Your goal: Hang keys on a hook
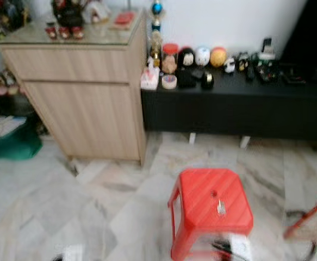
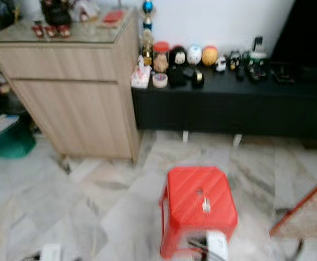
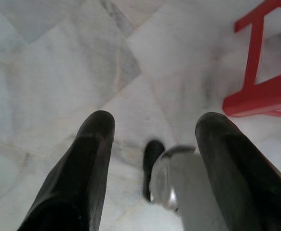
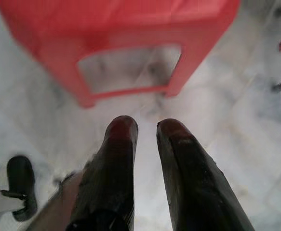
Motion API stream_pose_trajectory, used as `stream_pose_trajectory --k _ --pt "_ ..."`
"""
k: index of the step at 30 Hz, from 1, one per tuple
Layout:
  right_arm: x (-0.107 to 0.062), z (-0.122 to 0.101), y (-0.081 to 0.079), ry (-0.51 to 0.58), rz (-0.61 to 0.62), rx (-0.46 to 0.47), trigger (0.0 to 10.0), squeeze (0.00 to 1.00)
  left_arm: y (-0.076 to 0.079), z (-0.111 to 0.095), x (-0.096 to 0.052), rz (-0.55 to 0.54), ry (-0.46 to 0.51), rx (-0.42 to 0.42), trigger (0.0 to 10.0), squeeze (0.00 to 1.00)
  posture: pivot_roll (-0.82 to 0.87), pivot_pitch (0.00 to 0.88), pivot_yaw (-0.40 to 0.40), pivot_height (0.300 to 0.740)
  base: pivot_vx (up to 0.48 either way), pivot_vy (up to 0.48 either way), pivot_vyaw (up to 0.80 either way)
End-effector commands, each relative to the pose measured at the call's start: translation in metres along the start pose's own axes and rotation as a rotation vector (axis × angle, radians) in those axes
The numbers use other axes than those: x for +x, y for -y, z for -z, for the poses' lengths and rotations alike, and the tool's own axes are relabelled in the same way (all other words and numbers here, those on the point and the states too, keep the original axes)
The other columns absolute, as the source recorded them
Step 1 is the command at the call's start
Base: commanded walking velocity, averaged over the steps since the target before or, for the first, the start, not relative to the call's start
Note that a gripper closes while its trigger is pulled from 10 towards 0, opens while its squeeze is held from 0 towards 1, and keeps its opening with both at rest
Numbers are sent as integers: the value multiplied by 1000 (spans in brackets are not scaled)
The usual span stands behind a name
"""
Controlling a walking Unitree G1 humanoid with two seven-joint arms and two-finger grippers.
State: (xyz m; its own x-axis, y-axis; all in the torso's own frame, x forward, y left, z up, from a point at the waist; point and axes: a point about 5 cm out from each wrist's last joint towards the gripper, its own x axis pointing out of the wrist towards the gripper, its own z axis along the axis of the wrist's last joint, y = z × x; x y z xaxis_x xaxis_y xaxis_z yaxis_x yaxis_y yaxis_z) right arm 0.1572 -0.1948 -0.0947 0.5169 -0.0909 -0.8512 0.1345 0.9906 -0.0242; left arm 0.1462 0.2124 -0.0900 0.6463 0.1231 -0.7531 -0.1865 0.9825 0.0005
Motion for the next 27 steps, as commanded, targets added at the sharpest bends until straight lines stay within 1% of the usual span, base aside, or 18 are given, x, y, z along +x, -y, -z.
stream_pose_trajectory --k 1,3,17,21,27 --pt "1 -5 -13 18 -34 2 10000 0 -11 3 -2 -29 -18 9 10000 0 91 34 -27 740 244 0 0" --pt "1 -5 -13 18 -35 3 10000 0 -11 3 -2 -29 -18 10 10000 0 91 34 -27 740 244 0 0" --pt "1 -5 -13 20 -33 9 10000 0 -12 5 -3 -33 -26 11 10000 0 95 32 -27 740 0 0 0" --pt "1 -6 -13 22 -33 11 10000 0 -14 5 -3 -31 -31 29 10000 0 94 33 -26 740 0 0 0" --pt "1 -6 -13 24 -34 12 10000 0 -14 5 -3 -27 -33 32 10000 0 94 33 -26 740 0 -374 0"
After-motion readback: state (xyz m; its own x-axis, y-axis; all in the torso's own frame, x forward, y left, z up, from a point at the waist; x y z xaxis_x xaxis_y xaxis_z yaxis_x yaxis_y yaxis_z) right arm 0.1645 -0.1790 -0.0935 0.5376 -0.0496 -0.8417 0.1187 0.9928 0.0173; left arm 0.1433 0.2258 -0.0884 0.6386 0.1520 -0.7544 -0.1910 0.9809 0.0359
